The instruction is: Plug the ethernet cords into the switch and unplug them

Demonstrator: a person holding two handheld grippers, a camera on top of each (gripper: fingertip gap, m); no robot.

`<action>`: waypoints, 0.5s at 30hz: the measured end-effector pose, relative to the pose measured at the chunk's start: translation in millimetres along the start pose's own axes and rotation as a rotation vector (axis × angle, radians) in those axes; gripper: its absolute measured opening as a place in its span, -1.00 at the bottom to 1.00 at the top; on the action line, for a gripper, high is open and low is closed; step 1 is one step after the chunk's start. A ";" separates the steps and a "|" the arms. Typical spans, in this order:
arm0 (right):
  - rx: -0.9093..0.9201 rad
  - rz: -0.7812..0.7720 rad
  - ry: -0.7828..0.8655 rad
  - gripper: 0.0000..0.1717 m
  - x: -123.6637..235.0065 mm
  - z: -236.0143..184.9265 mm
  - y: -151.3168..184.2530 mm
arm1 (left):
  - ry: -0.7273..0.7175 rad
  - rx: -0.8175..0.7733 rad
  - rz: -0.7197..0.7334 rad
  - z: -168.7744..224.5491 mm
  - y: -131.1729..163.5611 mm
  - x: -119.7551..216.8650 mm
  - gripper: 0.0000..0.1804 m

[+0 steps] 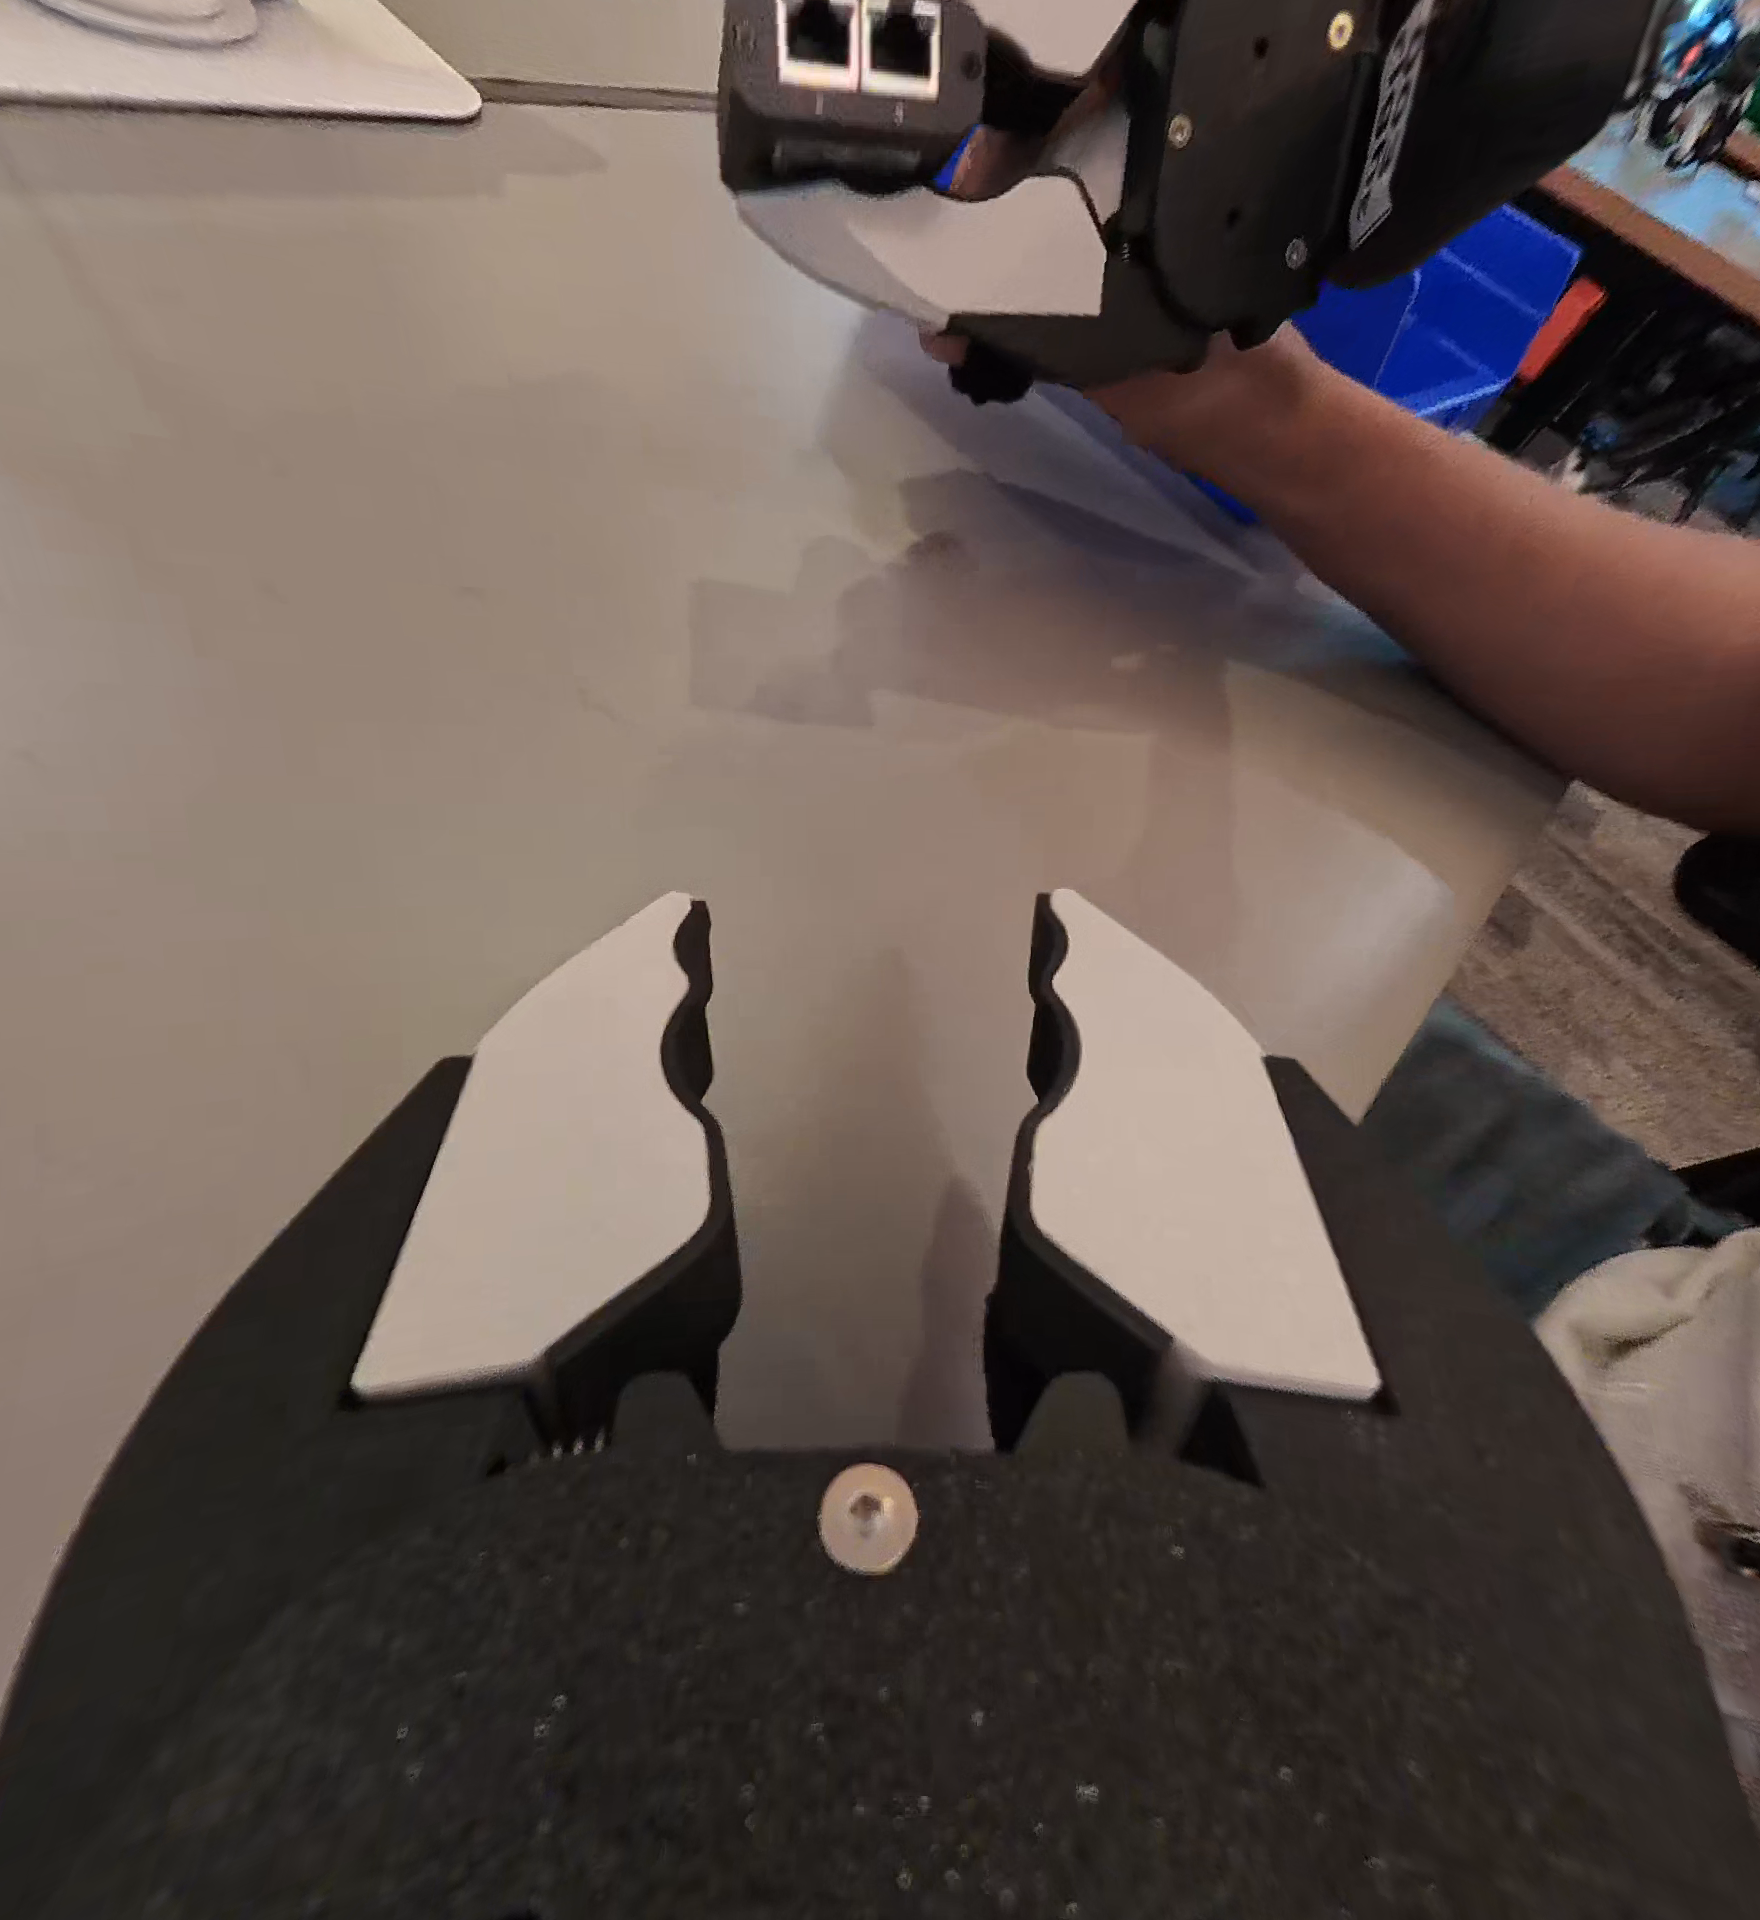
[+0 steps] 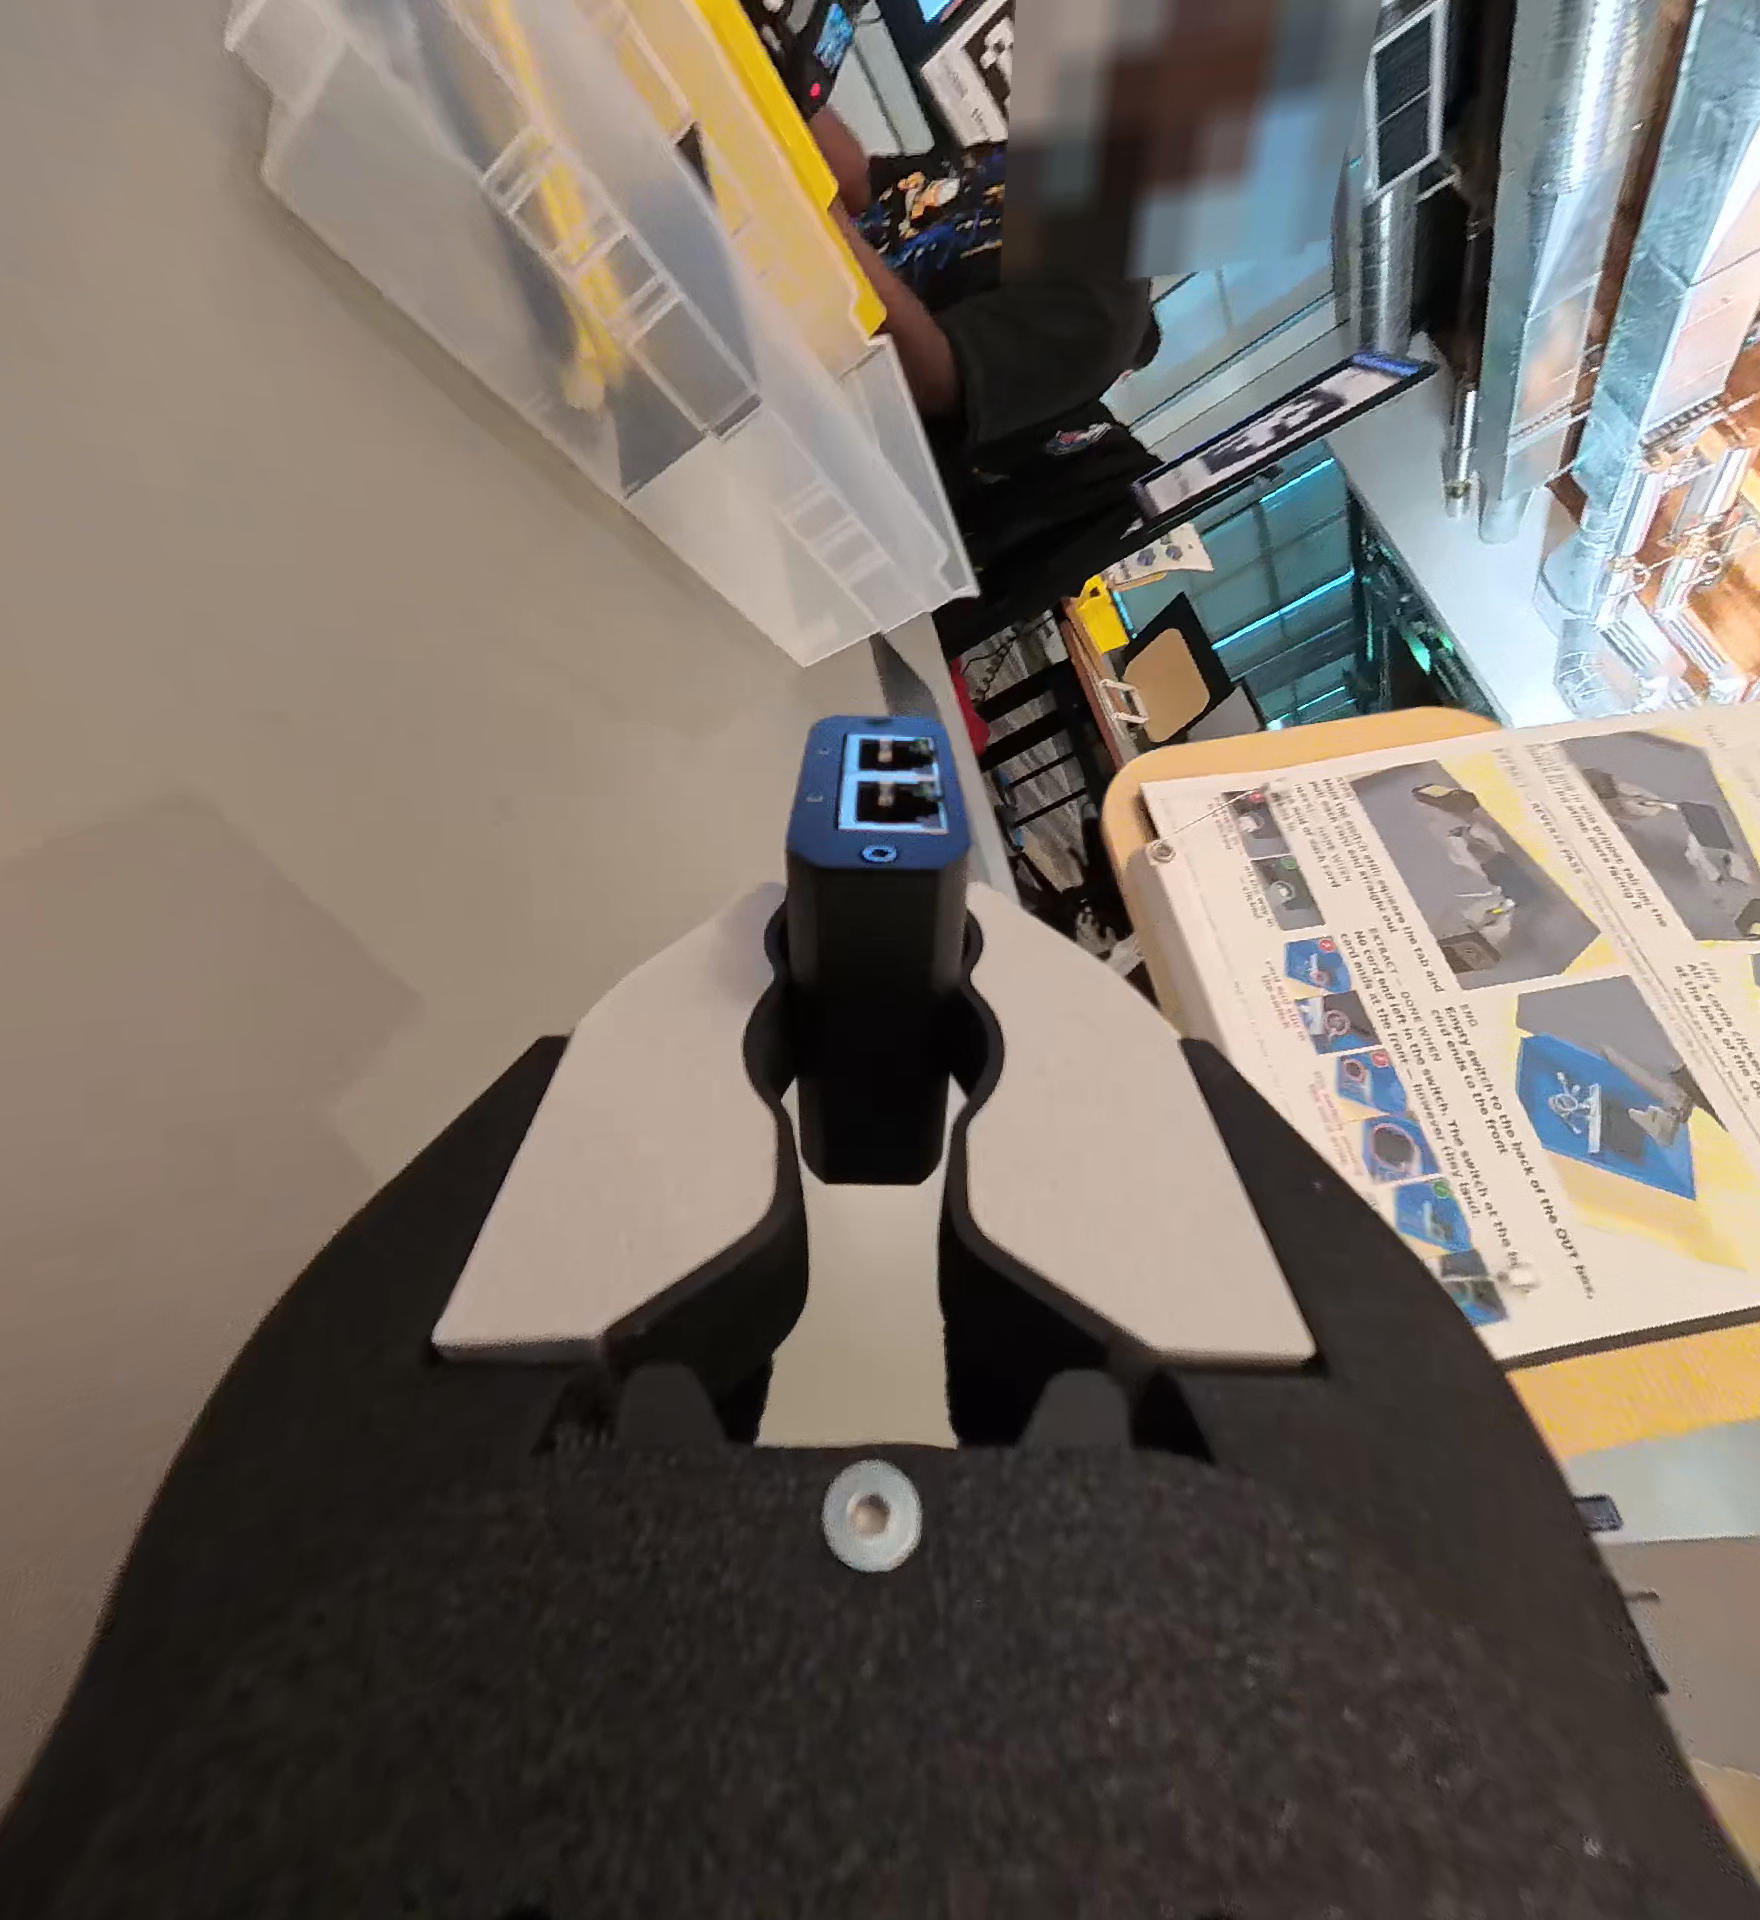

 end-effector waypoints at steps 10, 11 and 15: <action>-0.046 0.003 -0.011 -0.73 3.2 2.3 3.4 | -0.463 -0.149 0.069 -82.8 -49.3 98.7 -0.47; -0.050 0.004 -0.007 -0.73 3.5 3.5 3.1 | -0.515 -0.131 0.057 -99.4 -51.6 108.1 -0.47; -0.061 0.005 -0.004 -0.73 3.9 5.0 2.7 | -0.615 -0.075 -0.034 -145.2 -50.1 110.8 -0.51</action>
Point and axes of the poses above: each gripper's, where its closed fingertips meet, x back along the fingers, y out of its underside, z = x × y across the jaws, the point moved 4 cm from there along x, back along the fingers, and after that the axes turned 6 degrees about y, right-handed, at the moved point
